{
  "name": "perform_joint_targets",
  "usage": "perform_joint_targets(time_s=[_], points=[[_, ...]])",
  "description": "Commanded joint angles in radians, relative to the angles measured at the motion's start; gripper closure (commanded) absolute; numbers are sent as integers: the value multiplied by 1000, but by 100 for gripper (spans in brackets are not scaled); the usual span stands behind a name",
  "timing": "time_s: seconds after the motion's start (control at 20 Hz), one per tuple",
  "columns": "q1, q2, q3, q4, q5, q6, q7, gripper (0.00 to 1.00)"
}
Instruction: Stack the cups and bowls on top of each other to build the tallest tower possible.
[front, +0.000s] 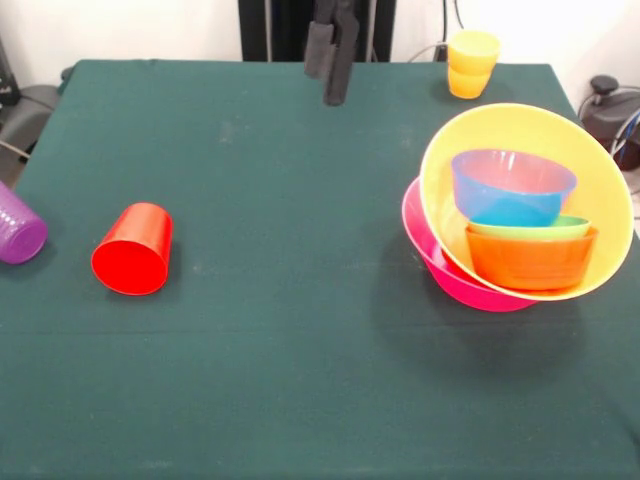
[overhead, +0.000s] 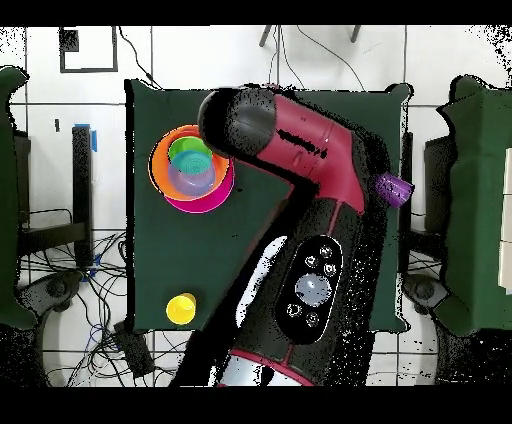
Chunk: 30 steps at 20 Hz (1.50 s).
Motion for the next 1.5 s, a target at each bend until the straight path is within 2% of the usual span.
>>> perform_joint_targets(time_s=[0.05, 0.95, 1.5], points=[[42, -12, 148, 89, -81, 42, -97, 0], [125, -62, 89, 175, -73, 28, 32, 0], [102, -55, 117, 185, -66, 5, 0, 0]])
